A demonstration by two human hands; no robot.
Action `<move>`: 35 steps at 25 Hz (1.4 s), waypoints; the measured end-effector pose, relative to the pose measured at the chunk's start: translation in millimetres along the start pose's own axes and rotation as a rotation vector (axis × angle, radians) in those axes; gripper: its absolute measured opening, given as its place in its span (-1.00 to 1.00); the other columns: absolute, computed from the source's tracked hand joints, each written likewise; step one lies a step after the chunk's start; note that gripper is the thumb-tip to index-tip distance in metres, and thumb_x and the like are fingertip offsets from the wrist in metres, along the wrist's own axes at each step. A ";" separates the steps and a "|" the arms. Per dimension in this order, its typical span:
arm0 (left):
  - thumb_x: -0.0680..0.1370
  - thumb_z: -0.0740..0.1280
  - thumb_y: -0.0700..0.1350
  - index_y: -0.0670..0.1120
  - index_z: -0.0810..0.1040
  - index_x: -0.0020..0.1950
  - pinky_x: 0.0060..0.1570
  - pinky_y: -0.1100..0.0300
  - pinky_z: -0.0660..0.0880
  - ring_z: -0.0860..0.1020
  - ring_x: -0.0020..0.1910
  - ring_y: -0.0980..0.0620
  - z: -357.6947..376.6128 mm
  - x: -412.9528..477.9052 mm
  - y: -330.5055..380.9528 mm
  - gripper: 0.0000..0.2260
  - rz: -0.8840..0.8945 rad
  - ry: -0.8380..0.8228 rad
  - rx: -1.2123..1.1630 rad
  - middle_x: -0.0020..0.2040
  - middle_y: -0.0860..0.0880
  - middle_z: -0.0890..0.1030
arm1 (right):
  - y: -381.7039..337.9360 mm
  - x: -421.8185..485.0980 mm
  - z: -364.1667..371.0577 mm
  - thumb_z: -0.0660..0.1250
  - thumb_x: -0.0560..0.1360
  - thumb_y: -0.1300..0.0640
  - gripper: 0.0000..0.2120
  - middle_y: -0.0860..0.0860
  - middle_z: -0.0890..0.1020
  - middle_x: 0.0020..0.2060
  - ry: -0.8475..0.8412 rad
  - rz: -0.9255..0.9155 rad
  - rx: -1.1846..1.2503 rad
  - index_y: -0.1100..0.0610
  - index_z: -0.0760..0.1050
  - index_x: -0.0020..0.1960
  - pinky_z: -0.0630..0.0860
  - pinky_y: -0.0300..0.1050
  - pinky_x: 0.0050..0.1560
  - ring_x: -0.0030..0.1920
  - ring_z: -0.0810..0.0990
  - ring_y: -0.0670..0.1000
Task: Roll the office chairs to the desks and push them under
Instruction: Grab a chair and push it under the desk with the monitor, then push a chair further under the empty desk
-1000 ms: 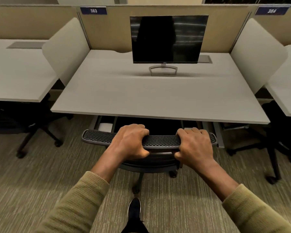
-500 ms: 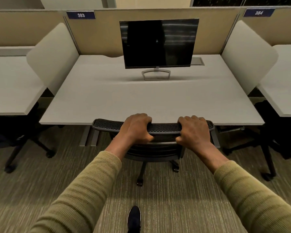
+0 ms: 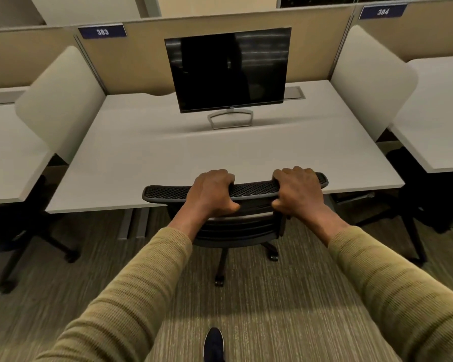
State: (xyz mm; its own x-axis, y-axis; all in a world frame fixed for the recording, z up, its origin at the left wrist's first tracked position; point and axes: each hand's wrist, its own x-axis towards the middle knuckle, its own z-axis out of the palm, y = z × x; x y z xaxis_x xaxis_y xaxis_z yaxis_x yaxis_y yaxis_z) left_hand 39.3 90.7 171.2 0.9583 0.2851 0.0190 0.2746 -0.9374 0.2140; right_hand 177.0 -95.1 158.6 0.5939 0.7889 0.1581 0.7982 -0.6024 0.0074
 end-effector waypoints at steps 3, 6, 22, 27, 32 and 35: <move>0.35 0.47 0.11 -0.05 0.55 -0.08 -0.16 0.10 0.42 0.50 -0.16 -0.03 0.9 -1.8 0.6 -0.70 -0.006 0.027 0.025 -0.18 0.03 0.52 | -1.1 -4.3 1.2 0.39 0.35 -0.11 -0.66 0.01 0.61 -0.15 0.013 -0.004 0.005 0.05 0.51 0.03 0.33 0.02 -0.07 -0.12 0.53 0.11; 0.39 0.43 0.13 -0.03 0.55 -0.03 -0.10 0.09 0.37 0.50 -0.13 -0.04 6.1 -10.6 8.4 -0.70 -0.039 0.056 0.113 -0.13 0.02 0.53 | -1.8 -11.6 3.3 0.39 0.34 -0.12 -0.57 0.04 0.61 -0.03 0.008 -0.001 0.020 0.06 0.49 0.14 0.40 0.10 0.08 -0.02 0.55 0.14; 0.44 0.40 0.25 -0.03 -0.14 0.68 0.54 -0.31 -0.26 -0.26 0.63 -0.24 121.8 -86.6 168.5 0.02 -0.194 0.263 0.084 0.66 -0.20 -0.24 | 59.6 -176.5 35.7 0.20 0.50 -0.36 -0.06 0.10 -0.14 0.64 0.036 -0.013 0.127 0.01 -0.18 0.65 -0.09 0.33 0.56 0.62 -0.22 0.17; 0.47 0.36 0.27 0.00 -0.19 0.67 0.52 -0.27 -0.35 -0.32 0.61 -0.21 144.8 -68.2 211.1 0.00 -0.135 0.164 0.111 0.65 -0.17 -0.30 | 106.6 -204.2 38.6 0.16 0.49 -0.39 -0.06 0.09 -0.17 0.63 -0.006 0.054 0.125 0.00 -0.19 0.65 -0.16 0.31 0.56 0.60 -0.26 0.21; 0.49 0.33 0.30 0.02 -0.31 0.65 0.50 -0.25 -0.41 -0.40 0.59 -0.20 161.1 -18.7 260.5 0.03 -0.071 0.103 0.126 0.62 -0.15 -0.40 | 164.5 -207.4 43.6 0.18 0.49 -0.38 -0.06 0.10 -0.12 0.64 -0.015 0.112 0.094 0.01 -0.18 0.65 -0.17 0.31 0.56 0.61 -0.19 0.24; 0.49 0.32 0.32 0.01 -0.34 0.64 0.52 -0.30 -0.33 -0.43 0.57 -0.22 172.9 21.0 295.1 0.04 -0.047 0.054 0.130 0.60 -0.15 -0.45 | 211.6 -202.1 46.9 0.18 0.50 -0.38 -0.07 0.09 -0.13 0.64 -0.028 0.134 0.095 0.00 -0.18 0.65 -0.16 0.32 0.55 0.61 -0.19 0.22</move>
State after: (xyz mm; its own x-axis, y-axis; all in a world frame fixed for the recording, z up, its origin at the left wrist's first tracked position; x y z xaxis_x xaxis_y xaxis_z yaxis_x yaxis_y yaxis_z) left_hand 154.1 -214.5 66.0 0.9396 0.3360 0.0652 0.3300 -0.9399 0.0874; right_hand 230.6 -376.2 81.9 0.6975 0.7058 0.1240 0.7165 -0.6896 -0.1051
